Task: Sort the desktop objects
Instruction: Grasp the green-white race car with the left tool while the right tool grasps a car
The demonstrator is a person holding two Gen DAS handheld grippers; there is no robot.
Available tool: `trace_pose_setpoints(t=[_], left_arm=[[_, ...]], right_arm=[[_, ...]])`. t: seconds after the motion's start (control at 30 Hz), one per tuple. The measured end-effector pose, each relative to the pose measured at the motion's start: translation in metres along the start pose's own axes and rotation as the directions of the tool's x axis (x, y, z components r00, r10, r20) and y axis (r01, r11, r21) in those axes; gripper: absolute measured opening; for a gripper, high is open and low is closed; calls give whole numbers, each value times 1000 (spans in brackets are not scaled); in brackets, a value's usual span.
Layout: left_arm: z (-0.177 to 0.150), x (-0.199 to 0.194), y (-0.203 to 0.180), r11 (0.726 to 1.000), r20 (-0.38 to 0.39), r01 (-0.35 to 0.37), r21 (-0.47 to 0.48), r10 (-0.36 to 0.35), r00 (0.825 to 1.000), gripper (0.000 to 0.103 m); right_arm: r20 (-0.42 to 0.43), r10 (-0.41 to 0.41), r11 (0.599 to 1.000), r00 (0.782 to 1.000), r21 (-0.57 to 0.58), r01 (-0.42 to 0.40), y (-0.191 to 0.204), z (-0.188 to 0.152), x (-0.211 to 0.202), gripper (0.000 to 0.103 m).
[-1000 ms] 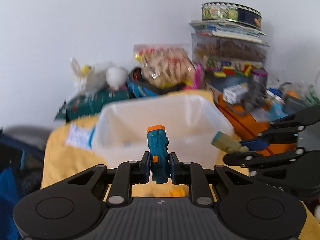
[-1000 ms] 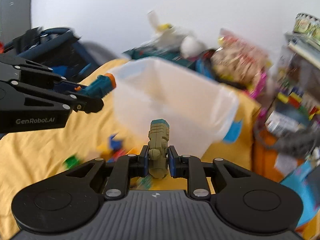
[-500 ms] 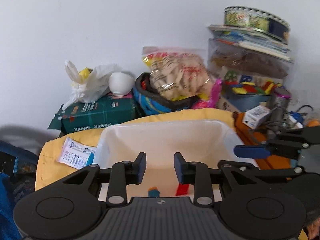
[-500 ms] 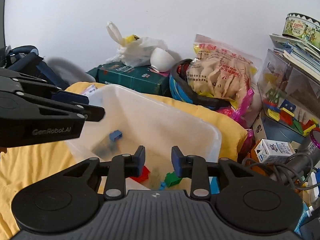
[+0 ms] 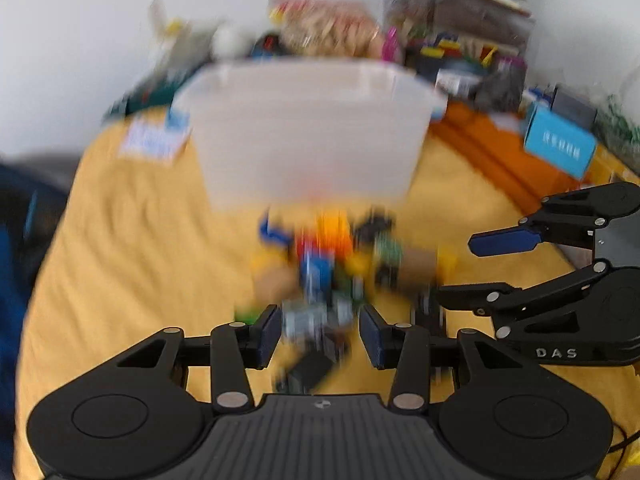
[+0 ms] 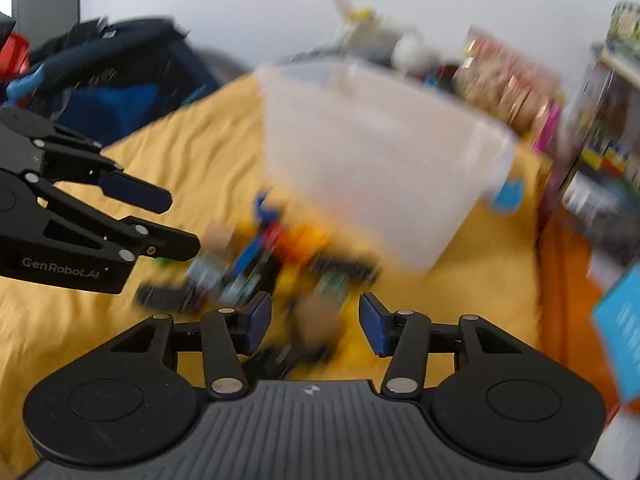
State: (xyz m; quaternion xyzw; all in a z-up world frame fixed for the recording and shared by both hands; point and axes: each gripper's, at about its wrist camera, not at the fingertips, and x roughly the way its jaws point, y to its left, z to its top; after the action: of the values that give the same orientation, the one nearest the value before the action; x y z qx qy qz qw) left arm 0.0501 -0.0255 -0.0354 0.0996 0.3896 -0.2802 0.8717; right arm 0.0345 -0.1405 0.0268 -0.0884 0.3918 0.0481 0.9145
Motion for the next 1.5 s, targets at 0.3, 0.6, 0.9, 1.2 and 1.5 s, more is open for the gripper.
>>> trace_pose_setpoints(t=[0.3, 0.6, 0.9, 1.2, 1.5], left_arm=[[-26, 11, -20, 946, 22, -53, 320, 48, 999, 46], [-16, 38, -5, 963, -67, 57, 262, -40, 997, 24], [-52, 23, 36, 878, -125, 334, -343, -395, 910, 28], [-46, 1, 13, 984, -135, 160, -84, -170, 976, 37], [-49, -12, -12, 994, -131, 107, 33, -101, 986, 38]], right_arm=[[-87, -12, 998, 996, -58, 7, 35, -20, 15, 44], [-106, -36, 977, 994, 204, 58, 9, -31, 8, 42], [-119, 41, 902, 992, 431, 15, -13, -45, 20, 32], [-125, 152, 917, 980, 388, -93, 5, -28, 43, 33], [-80, 11, 1000, 997, 8, -11, 48, -22, 18, 14]])
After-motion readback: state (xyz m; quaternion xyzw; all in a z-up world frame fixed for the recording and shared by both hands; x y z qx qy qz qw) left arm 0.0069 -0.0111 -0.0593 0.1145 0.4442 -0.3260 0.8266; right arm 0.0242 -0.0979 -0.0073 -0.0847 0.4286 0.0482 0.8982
